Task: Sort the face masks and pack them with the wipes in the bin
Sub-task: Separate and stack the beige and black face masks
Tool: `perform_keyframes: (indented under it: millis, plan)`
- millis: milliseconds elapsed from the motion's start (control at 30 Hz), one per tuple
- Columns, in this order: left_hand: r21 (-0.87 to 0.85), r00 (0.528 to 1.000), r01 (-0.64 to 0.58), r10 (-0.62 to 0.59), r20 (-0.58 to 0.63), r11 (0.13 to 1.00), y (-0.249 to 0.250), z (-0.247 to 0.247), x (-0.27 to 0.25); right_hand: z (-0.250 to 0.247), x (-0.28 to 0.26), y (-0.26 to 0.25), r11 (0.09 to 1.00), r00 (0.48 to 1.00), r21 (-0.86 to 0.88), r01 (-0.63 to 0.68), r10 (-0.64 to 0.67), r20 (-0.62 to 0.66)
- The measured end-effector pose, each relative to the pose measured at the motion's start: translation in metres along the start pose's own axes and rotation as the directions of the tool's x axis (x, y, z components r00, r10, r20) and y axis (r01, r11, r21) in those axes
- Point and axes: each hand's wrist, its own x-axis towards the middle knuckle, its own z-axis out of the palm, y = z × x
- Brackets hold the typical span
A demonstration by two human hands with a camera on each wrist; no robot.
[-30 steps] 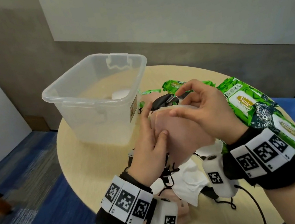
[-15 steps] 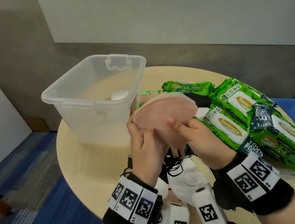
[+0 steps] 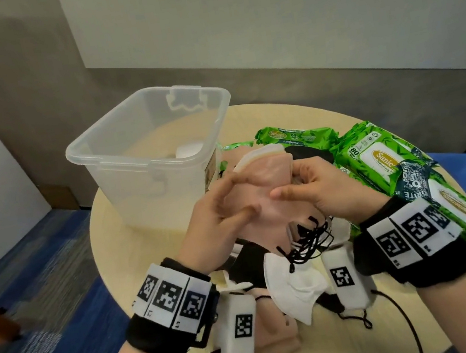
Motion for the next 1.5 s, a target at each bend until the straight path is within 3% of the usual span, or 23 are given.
perform_keyframes:
  millis: [133,233,467,633,733,800,1067,1200,1400,1500]
  plan:
    - [-0.011,0.997,0.049,-0.048,0.067,0.999,0.003,0.001,0.000,-0.005,0.003,-0.009,0.992,0.994,-0.127,-0.024,0.037,0.104]
    - [-0.043,0.990,0.108,-0.104,0.098,0.993,0.008,0.003,-0.001,-0.002,0.003,-0.011,0.987,0.996,-0.162,-0.009,0.024,0.089]
    - [-0.196,0.960,0.182,-0.218,-0.177,0.964,0.002,-0.003,0.000,-0.006,-0.004,0.006,0.983,0.989,-0.127,-0.136,0.127,-0.074]
    - [-0.272,0.921,0.158,-0.241,-0.306,0.949,0.002,-0.002,-0.003,0.000,-0.008,0.017,0.977,0.969,0.194,-0.092,0.132,-0.207]
    - [-0.248,0.918,0.151,-0.228,-0.324,0.957,0.003,-0.001,-0.002,-0.001,-0.008,0.014,0.886,0.959,0.463,-0.036,0.161,-0.234]
    - [-0.245,0.917,0.143,-0.222,-0.332,0.959,0.003,-0.001,-0.001,0.000,-0.008,0.010,0.842,0.956,0.539,-0.009,0.165,-0.242]
    - [-0.249,0.906,0.106,-0.196,-0.375,0.963,-0.001,-0.006,-0.002,-0.001,-0.012,0.007,0.912,0.975,0.405,-0.070,0.149,-0.166]
    - [-0.252,0.913,0.088,-0.179,-0.366,0.964,-0.002,-0.003,-0.003,0.002,-0.010,0.005,0.954,0.968,0.287,-0.089,0.151,-0.199]
    - [-0.313,0.902,0.057,-0.184,-0.392,0.948,-0.001,-0.011,-0.001,0.000,-0.014,0.002,0.931,0.977,0.359,-0.057,0.126,-0.170]
    - [-0.292,0.920,0.066,-0.171,-0.353,0.954,-0.002,-0.009,0.000,-0.002,-0.013,0.006,0.952,0.978,0.298,-0.066,0.120,-0.168]
